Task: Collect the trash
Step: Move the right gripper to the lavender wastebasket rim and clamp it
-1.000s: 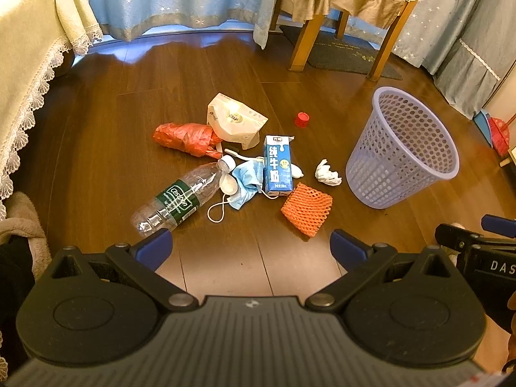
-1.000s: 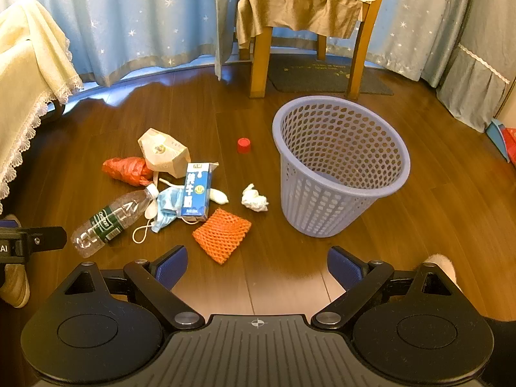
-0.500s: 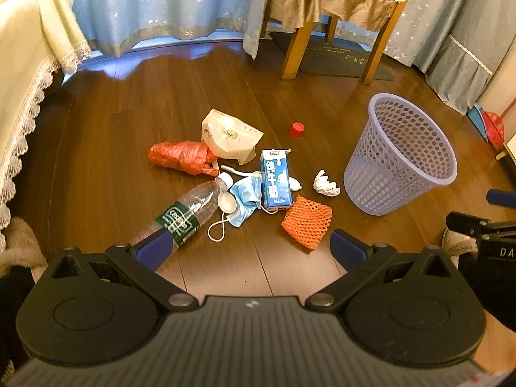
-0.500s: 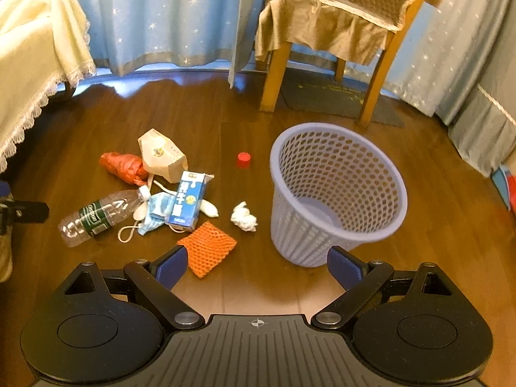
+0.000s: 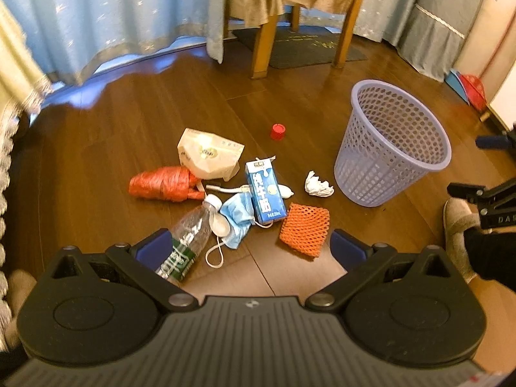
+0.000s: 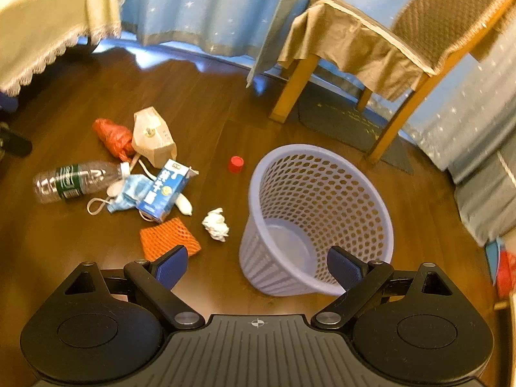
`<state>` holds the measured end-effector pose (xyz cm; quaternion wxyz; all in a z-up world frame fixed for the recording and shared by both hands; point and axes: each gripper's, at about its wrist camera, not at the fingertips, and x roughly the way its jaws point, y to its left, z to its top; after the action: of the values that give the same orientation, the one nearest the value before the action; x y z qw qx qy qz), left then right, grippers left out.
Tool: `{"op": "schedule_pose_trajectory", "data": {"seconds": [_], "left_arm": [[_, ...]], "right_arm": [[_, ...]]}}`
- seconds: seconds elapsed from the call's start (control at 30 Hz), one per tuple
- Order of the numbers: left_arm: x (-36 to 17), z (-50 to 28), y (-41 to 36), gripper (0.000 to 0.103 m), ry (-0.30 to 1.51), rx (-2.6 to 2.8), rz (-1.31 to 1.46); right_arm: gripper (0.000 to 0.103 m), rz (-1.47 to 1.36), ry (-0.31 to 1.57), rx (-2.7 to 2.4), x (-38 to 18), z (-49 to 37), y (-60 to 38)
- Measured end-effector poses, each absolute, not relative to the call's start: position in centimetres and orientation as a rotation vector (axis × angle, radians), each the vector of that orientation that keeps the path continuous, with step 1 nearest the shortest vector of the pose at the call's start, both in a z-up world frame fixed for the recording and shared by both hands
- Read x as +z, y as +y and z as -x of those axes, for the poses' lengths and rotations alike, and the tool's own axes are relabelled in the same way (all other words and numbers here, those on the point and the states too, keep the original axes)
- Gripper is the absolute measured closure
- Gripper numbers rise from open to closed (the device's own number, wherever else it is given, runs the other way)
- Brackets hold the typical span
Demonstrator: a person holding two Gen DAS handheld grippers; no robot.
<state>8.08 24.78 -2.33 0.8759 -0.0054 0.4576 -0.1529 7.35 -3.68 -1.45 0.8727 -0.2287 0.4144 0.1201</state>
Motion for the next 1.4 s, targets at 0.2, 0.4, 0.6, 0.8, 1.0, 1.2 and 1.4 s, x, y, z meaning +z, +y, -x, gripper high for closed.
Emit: {"op": "schedule_pose_trajectory", "data": {"seconds": [0.2, 0.4, 0.6, 0.8, 1.0, 1.2, 1.4], "left_arm": [[-3.4, -9.6, 24.9, 0.001, 0.967, -0.348, -0.04], [-4.3, -10.5, 24.2, 0.001, 0.951, -0.415, -0.118], [-5.0, -11.5, 23.2, 0.001, 0.933, -0.49, -0.196], [-5.9, -12.4, 21.7, 0.001, 0.921, -0.546, -0.283], [-6.9, -13.1, 20.9, 0.001, 0.959, -0.58, -0.323], [-7.4, -13.2, 20.6, 0.001, 0.959, -0.617, -0.348], [-7.6, -13.5, 20.8, 0.001, 0.95, -0.607, -0.333]], "right_arm": [[0.014, 0.594, 0.856, 0.313, -3.0, -8.6, -4.4], [0.027, 0.688, 0.874, 0.367, -4.9, -10.3, -5.1], [0.038, 0.782, 0.916, 0.42, -7.4, -11.9, -5.7], [0.049, 0.839, 0.961, 0.466, -9.5, -13.3, -6.0], [0.056, 0.87, 0.982, 0.489, -10.8, -14.4, -5.6], [0.064, 0.878, 0.981, 0.5, -11.5, -15.2, -5.2], [0.071, 0.91, 0.984, 0.515, -12.3, -15.4, -5.0]]}}
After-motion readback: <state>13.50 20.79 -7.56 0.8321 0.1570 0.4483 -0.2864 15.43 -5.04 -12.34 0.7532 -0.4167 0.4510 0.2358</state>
